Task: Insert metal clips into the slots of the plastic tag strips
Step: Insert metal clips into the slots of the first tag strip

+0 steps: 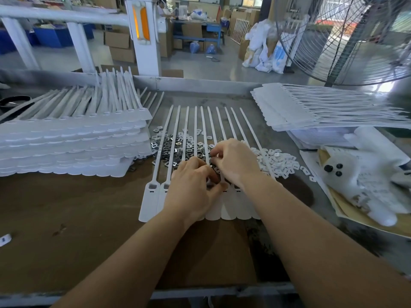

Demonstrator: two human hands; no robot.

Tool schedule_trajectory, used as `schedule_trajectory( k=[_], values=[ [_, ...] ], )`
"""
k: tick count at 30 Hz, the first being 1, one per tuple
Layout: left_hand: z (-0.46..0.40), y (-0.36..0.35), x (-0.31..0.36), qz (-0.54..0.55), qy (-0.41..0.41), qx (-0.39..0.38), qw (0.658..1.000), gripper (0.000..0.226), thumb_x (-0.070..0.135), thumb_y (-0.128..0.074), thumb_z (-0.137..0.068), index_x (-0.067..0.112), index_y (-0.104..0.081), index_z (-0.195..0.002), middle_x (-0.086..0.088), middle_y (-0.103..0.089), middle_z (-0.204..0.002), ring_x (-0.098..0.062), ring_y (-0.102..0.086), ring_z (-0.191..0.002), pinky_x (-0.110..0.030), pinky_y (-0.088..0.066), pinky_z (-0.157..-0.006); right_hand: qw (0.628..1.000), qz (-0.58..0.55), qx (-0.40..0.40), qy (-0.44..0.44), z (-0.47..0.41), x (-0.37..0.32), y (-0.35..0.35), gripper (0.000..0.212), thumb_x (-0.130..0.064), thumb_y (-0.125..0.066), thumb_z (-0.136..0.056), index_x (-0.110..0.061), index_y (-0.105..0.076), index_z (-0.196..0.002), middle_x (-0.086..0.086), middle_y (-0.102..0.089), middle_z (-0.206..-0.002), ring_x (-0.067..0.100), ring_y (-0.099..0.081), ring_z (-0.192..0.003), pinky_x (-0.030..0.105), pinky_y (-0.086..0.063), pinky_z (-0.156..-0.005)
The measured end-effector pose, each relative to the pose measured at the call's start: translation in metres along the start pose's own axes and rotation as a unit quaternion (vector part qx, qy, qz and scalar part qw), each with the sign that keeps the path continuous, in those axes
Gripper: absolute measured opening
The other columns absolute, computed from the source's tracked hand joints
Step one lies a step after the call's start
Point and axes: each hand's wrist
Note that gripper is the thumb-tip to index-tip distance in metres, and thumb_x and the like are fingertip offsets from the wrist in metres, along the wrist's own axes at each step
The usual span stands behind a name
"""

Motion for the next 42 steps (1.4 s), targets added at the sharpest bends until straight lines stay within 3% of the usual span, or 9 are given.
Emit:
schedule_trajectory(
  k=[8,16,20,23,26,28,30,34,42],
  values=[
    [0.000,0.000,-0.001,-0.003,-0.006,0.003,1.000,0.026,0.044,-0.061,-0.085,0.024,-0.068,-0.099,0.014,-0.039,-0.100,-0.010,-0.036,-0.106,-0.017,-0.021,-0.085,0.998,0.018,-0.014,-0.059,-0.009,-0.004,-0.007,0.015,-0.010,-0.060,-0.085,-0.020,-0.070,-0.090,0.001,-0.065,-0.103,0.021,-0.060,-0.094,0.028,-0.048,-0.077],
    [0.000,0.000,-0.001,-0.006,0.001,0.002,1.000,0.028,0.049,-0.060,-0.084,0.026,-0.068,-0.098,0.015,-0.038,-0.099,-0.010,-0.036,-0.107,-0.021,-0.024,-0.090,0.989,-0.115,0.011,-0.090,-0.005,-0.001,0.001,0.012,-0.007,-0.061,-0.083,-0.016,-0.065,-0.078,0.000,-0.064,-0.085,0.018,-0.062,-0.087,0.025,-0.047,-0.074],
    [-0.001,0.000,-0.002,0.002,0.001,0.003,1.000,0.028,0.052,-0.060,-0.083,0.028,-0.067,-0.097,0.015,-0.037,-0.099,-0.007,-0.034,-0.104,-0.020,-0.022,-0.088,0.985,-0.146,0.031,-0.088,0.005,0.008,0.012,0.017,-0.006,-0.061,-0.085,-0.015,-0.069,-0.097,0.001,-0.066,-0.095,0.016,-0.062,-0.091,0.027,-0.048,-0.085],
    [-0.001,-0.001,-0.003,0.004,-0.001,0.007,1.000,0.028,0.051,-0.061,-0.082,0.027,-0.067,-0.096,0.015,-0.037,-0.097,-0.004,-0.029,-0.097,-0.020,-0.023,-0.088,0.986,-0.141,0.029,-0.087,0.014,0.017,0.026,0.017,-0.006,-0.062,-0.084,-0.014,-0.073,-0.092,0.001,-0.071,-0.097,0.014,-0.064,-0.092,0.030,-0.050,-0.090],
    [-0.001,-0.001,-0.003,0.006,0.002,0.004,1.000,0.027,0.051,-0.061,-0.083,0.027,-0.066,-0.096,0.015,-0.037,-0.097,-0.002,-0.025,-0.095,-0.019,-0.022,-0.088,0.991,-0.093,0.018,-0.095,0.022,0.029,0.041,0.012,-0.007,-0.066,-0.080,-0.016,-0.073,-0.082,0.000,-0.072,-0.086,0.011,-0.066,-0.077,0.025,-0.054,-0.075],
    [-0.001,-0.001,-0.003,0.010,0.004,-0.002,1.000,0.027,0.050,-0.061,-0.083,0.027,-0.066,-0.096,0.015,-0.037,-0.098,-0.002,-0.024,-0.094,-0.019,-0.022,-0.088,0.992,-0.078,-0.012,-0.099,0.028,0.036,0.051,0.014,-0.005,-0.069,-0.078,-0.018,-0.071,-0.072,-0.002,-0.069,-0.071,0.001,-0.061,-0.054,0.013,-0.047,-0.052],
    [-0.002,0.000,-0.002,0.011,0.006,-0.006,1.000,0.027,0.050,-0.061,-0.083,0.027,-0.066,-0.096,0.015,-0.037,-0.098,-0.003,-0.024,-0.095,-0.019,-0.022,-0.088,0.991,-0.079,-0.048,-0.100,0.032,0.041,0.059,0.018,-0.001,-0.069,-0.077,-0.016,-0.069,-0.067,-0.006,-0.062,-0.055,0.000,-0.054,-0.042,0.011,-0.040,-0.046],
    [-0.002,0.000,-0.001,0.008,0.007,-0.009,1.000,0.027,0.049,-0.061,-0.083,0.027,-0.066,-0.096,0.014,-0.037,-0.099,-0.003,-0.024,-0.095,-0.020,-0.022,-0.089,0.990,-0.039,-0.091,-0.096,0.035,0.044,0.065,0.007,-0.004,-0.070,-0.079,-0.009,-0.074,-0.079,-0.005,-0.063,-0.063,0.010,-0.061,-0.061,0.022,-0.048,-0.060],
    [-0.001,0.000,-0.002,0.007,0.005,-0.005,1.000,0.026,0.049,-0.062,-0.082,0.026,-0.066,-0.096,0.014,-0.037,-0.098,-0.003,-0.025,-0.095,-0.019,-0.022,-0.088,0.979,0.005,-0.164,-0.120,0.036,0.046,0.073,0.011,-0.009,-0.064,-0.084,-0.004,-0.074,-0.087,0.009,-0.072,-0.096,0.021,-0.066,-0.085,0.012,-0.041,-0.052]
  ],
)
Point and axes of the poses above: each hand's wrist, its own z-axis away from the middle knuckle, its own y-axis out of the back of the hand, x = y × z
